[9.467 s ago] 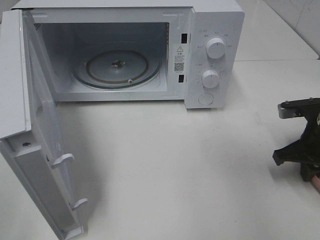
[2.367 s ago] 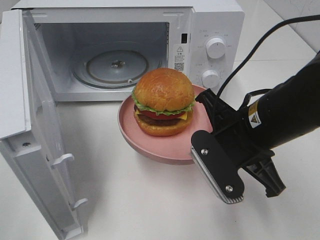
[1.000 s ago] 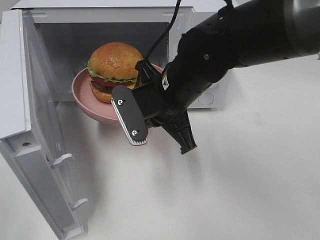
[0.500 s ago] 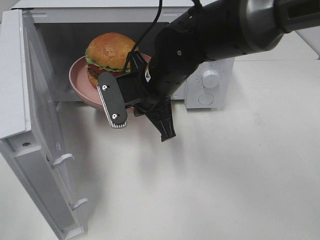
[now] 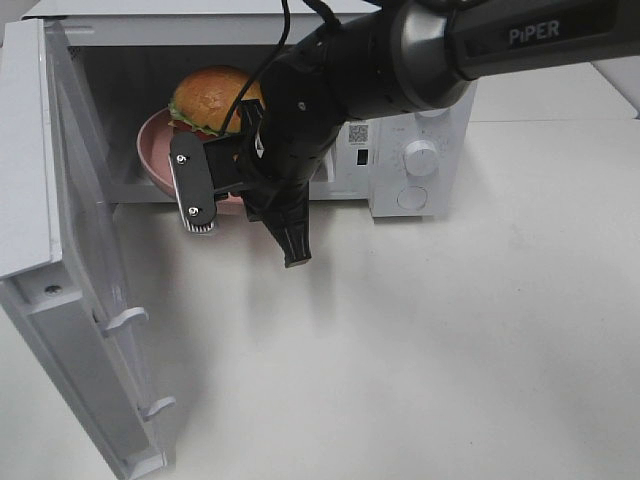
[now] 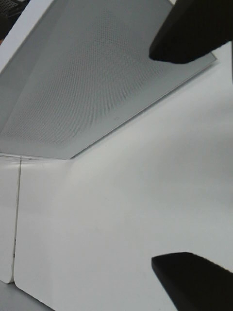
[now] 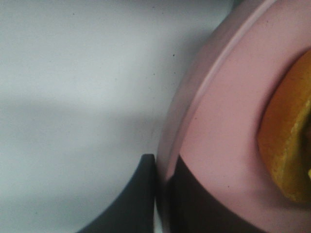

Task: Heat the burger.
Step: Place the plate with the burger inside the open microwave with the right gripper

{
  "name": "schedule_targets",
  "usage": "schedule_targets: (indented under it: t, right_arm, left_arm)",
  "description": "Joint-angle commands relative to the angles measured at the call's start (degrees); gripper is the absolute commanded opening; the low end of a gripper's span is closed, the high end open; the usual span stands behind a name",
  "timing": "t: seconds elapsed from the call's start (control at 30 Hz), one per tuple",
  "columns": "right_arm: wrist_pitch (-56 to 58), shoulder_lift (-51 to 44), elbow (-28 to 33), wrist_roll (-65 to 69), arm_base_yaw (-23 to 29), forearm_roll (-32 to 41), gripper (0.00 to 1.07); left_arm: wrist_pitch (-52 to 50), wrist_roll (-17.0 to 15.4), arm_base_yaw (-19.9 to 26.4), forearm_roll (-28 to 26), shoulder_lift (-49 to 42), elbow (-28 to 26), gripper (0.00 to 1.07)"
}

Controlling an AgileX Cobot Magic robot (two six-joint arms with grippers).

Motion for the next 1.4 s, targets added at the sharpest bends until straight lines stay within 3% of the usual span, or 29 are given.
schedule_targets:
  t: [0.03, 0.4, 0.93, 1.4]
  right_arm:
    - [-1.03, 0.46, -2.92, 1.60, 0.06, -2.64, 0.00]
    - [2.58, 4.70, -11.86, 5.67, -0.17, -6.99, 0.00]
    - [3.09, 7.91, -16.84, 5.73, -0.29, -8.42, 0.00]
    - [2.75, 12.49, -24.64, 7.56, -2.29, -7.96, 0.00]
  left_arm:
    - [-0.80, -0.06, 0.00, -0.52, -0.80, 0.11, 0.98]
    - [-0.80, -0.06, 0.00, 0.63, -0.80, 0.11, 0.98]
    - [-0.80, -0.06, 0.00, 0.80, -0.80, 0.11, 0.98]
    - [-0.80, -0.06, 0.00, 0.86, -0.80, 0.11, 0.98]
